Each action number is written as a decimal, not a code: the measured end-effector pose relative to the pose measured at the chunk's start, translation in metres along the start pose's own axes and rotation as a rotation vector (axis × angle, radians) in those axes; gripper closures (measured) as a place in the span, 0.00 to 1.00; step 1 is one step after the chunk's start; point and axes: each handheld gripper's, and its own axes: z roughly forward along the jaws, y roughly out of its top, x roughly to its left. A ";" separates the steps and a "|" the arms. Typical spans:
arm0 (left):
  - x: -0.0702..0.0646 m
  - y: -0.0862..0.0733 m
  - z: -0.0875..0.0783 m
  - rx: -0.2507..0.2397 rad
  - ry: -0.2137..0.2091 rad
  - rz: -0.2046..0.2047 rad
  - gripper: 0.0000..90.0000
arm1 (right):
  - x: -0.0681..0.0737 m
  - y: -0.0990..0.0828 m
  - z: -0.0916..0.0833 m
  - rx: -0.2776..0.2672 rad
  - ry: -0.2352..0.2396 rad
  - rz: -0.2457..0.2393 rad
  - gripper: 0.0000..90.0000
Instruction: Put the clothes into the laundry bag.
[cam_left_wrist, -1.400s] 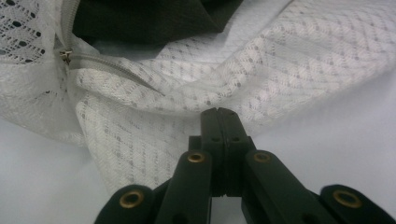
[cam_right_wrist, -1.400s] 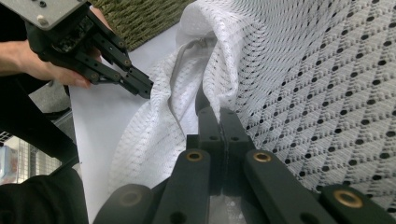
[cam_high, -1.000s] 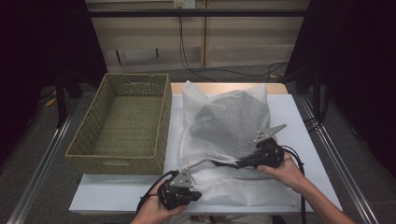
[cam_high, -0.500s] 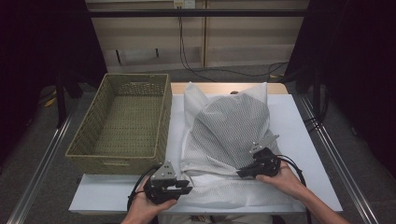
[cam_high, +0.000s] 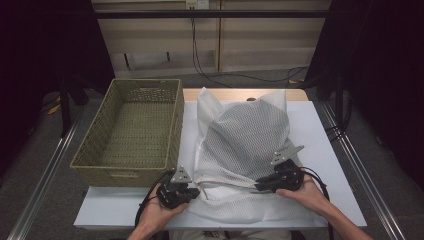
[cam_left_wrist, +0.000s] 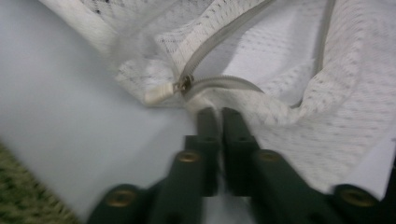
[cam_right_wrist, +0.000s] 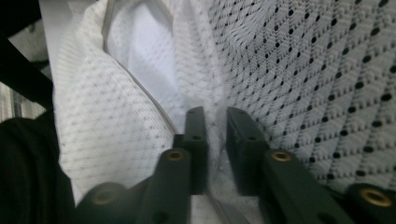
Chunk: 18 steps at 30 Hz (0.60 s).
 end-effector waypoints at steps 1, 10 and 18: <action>0.000 0.000 -0.001 0.008 -0.005 0.011 0.99 | 0.001 -0.001 -0.004 -0.008 -0.011 0.005 0.78; -0.012 -0.011 -0.019 -0.014 -0.011 -0.003 1.00 | -0.002 -0.026 -0.057 -0.149 -0.121 0.077 0.67; -0.016 -0.021 -0.034 -0.062 -0.015 -0.036 1.00 | 0.003 -0.066 -0.073 -0.127 -0.164 0.118 0.81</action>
